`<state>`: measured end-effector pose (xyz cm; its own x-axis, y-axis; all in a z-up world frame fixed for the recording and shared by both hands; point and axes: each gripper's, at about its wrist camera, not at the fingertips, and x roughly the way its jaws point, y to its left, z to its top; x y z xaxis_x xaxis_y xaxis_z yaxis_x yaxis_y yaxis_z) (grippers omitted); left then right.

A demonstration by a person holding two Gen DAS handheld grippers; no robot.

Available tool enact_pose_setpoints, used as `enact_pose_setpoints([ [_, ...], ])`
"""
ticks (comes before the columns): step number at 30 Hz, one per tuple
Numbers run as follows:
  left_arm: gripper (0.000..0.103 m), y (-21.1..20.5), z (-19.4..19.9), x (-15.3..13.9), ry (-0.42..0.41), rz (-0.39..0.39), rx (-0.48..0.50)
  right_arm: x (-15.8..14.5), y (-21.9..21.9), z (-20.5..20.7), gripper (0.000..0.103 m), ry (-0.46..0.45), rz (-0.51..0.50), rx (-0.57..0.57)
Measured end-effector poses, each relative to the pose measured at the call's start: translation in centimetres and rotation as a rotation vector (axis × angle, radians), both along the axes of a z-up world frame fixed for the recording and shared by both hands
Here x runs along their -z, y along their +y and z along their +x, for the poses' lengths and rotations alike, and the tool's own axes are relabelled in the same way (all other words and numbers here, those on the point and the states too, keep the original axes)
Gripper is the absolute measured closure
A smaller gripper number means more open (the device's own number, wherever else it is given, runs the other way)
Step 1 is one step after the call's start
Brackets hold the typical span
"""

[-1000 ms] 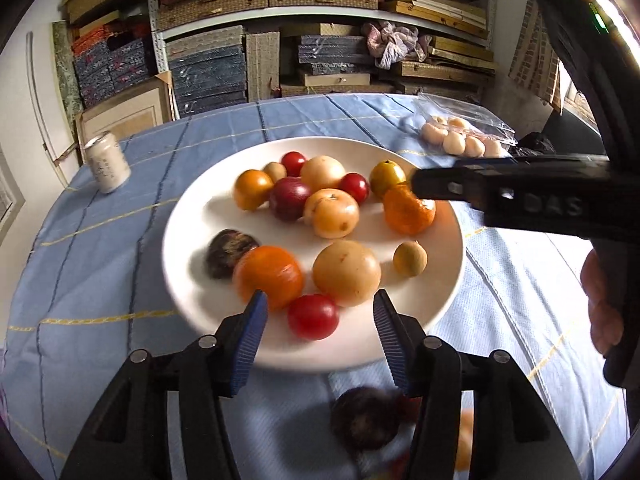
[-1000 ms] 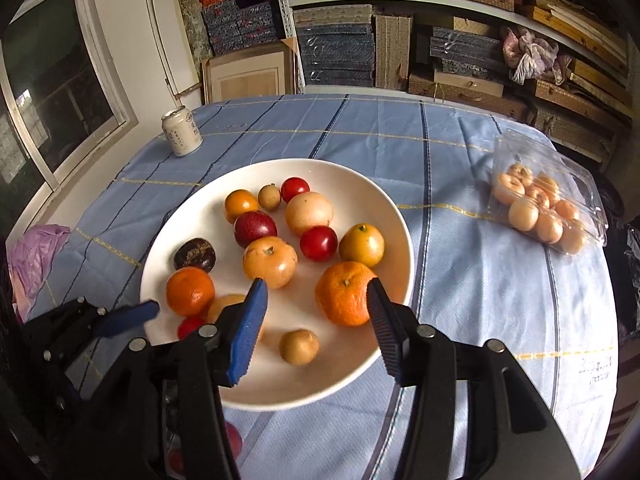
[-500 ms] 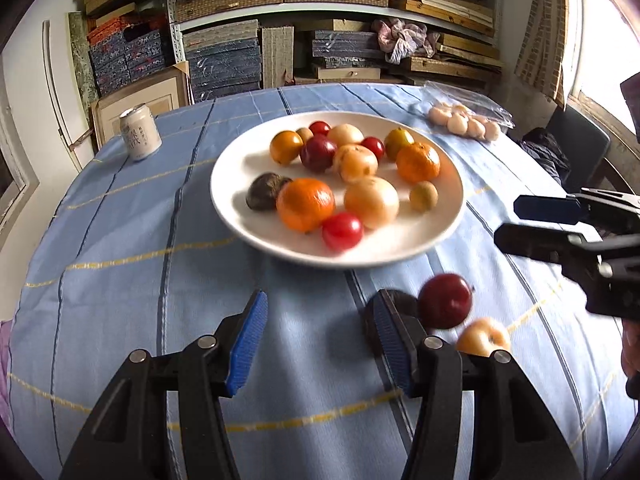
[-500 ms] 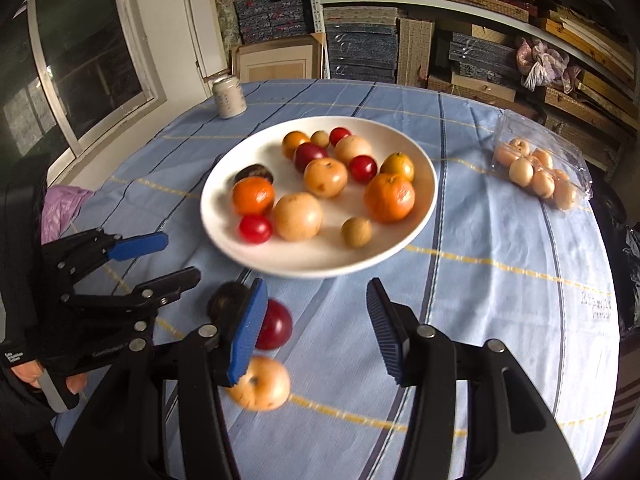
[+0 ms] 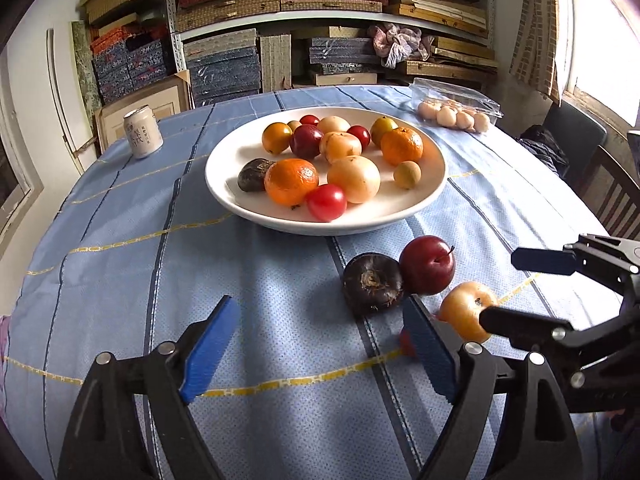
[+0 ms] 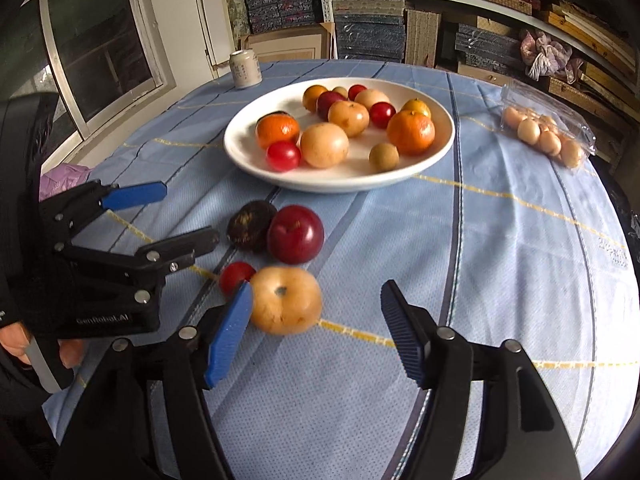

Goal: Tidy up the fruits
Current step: 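Grasp a dark brown fruit with the left gripper while the right gripper grasps a pale pear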

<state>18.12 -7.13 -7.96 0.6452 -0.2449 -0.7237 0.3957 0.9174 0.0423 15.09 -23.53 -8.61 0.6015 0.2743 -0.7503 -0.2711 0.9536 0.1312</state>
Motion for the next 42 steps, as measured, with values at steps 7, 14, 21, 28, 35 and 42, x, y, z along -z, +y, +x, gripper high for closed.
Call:
enact_pose_setpoints([
  [7, 0.018, -0.2, 1.1, 0.7, 0.022, -0.013, -0.002, 0.7, 1.3, -0.6, 0.038, -0.006, -0.02, -0.062],
  [14, 0.018, -0.9, 2.0, 0.8, 0.021, -0.009, 0.006, 1.5, 2.1, -0.2, 0.047, 0.007, -0.033, -0.085],
  [21, 0.018, -1.4, 2.4, 1.1, 0.027, 0.004, 0.015, 1.8, 2.3, 0.4, 0.054, 0.012, -0.039, -0.081],
  [28, 0.016, -1.8, 2.5, 1.2, 0.014, 0.028, 0.011, 2.1, 2.3, 0.8, 0.055, 0.021, -0.032, -0.073],
  [35, 0.015, -2.1, 2.7, 1.4, 0.009, 0.043, 0.011, 2.2, 2.2, 0.8, 0.055, 0.02, -0.028, -0.072],
  [42, 0.01, -2.2, 2.9, 1.6, -0.002, 0.082, 0.021, 2.1, 2.2, 0.9, 0.055, 0.019, -0.021, -0.07],
])
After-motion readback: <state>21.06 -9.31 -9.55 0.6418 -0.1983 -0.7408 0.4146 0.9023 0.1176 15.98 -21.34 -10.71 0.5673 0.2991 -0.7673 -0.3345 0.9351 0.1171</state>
